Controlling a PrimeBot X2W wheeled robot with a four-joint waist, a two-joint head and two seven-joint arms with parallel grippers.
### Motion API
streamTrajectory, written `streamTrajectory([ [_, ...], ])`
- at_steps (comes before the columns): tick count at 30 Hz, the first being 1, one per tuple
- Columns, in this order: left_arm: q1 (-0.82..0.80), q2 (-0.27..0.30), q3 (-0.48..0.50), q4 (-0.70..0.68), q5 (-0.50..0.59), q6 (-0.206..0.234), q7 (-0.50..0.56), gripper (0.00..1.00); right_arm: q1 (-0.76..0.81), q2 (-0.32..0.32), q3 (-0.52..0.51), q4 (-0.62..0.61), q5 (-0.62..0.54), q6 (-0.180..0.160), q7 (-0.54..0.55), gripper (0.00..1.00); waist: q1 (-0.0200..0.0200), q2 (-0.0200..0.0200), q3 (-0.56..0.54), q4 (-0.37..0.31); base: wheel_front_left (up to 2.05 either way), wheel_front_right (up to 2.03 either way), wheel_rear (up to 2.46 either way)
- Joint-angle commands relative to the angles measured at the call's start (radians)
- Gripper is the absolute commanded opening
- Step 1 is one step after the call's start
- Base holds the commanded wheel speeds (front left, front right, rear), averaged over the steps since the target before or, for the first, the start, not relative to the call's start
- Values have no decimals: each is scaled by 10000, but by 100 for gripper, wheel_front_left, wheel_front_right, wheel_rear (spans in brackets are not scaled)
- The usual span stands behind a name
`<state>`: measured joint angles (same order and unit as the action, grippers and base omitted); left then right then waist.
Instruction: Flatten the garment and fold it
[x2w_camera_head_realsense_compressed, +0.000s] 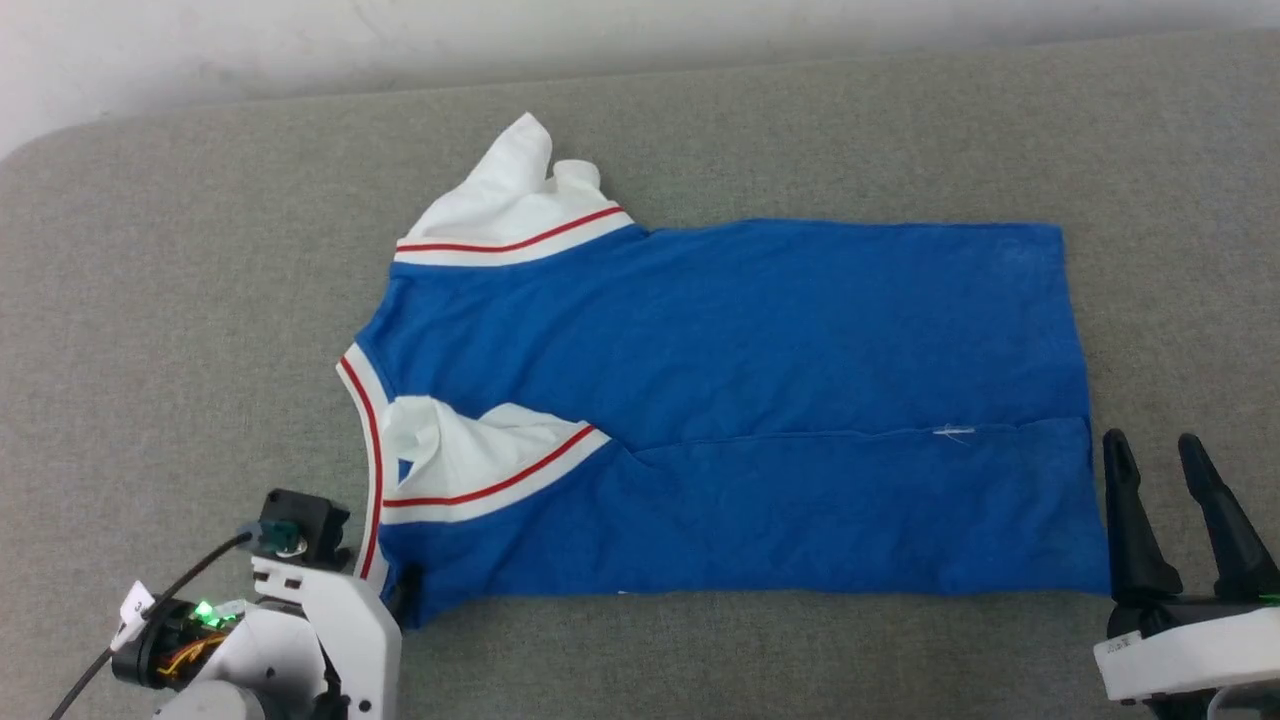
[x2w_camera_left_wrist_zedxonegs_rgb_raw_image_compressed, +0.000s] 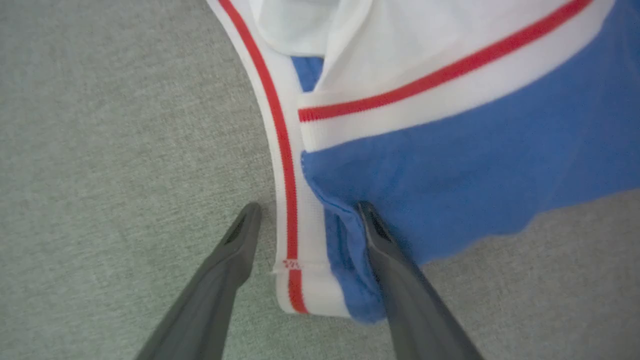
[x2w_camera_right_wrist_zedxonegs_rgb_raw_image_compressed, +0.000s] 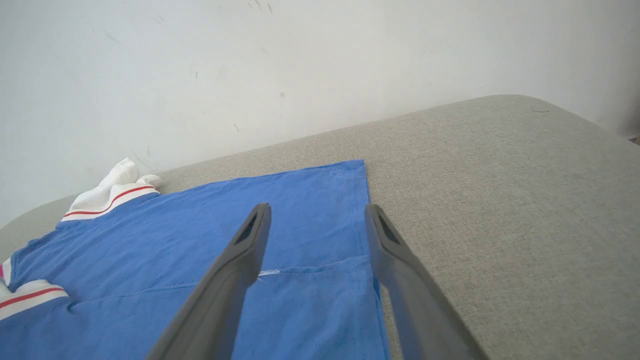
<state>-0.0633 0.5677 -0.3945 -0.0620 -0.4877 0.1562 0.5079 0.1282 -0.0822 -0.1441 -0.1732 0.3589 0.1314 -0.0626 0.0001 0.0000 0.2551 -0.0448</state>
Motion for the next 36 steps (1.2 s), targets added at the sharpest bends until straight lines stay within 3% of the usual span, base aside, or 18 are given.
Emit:
streamTrajectory([
  [1,107,-84,-23,156,-97,146,205,100,-122,40,22,34,-15,-7,-53,100,-1,0,72,-17,0,0,0],
  [4,201,-252,-8,288,-376,336,607,100,-196,49,54,70,-10,-7,-49,100,-1,0,135,-3,0,0,0],
  [5,230,-305,-18,317,-470,374,739,73,-223,50,64,78,-8,-7,-42,100,-1,0,151,5,0,0,0],
  [6,240,-359,-2,325,-538,423,794,30,-255,43,87,81,-5,-7,-30,100,-1,0,168,11,0,0,0],
  [7,238,-411,19,329,-601,455,815,0,-288,22,122,83,-1,-7,-12,100,-1,0,181,18,0,0,0],
  [16,376,-706,492,-61,-894,518,-251,0,-626,-606,231,-58,-53,-7,730,100,-1,0,148,72,0,0,0],
  [26,620,-863,586,-530,-751,711,-994,0,-41,-157,-826,500,-403,-7,4392,100,-1,0,58,310,0,0,0],
  [36,512,-901,471,-526,-715,713,-1040,0,-161,151,-953,1331,-496,-7,4938,100,-1,0,131,376,0,0,0],
])
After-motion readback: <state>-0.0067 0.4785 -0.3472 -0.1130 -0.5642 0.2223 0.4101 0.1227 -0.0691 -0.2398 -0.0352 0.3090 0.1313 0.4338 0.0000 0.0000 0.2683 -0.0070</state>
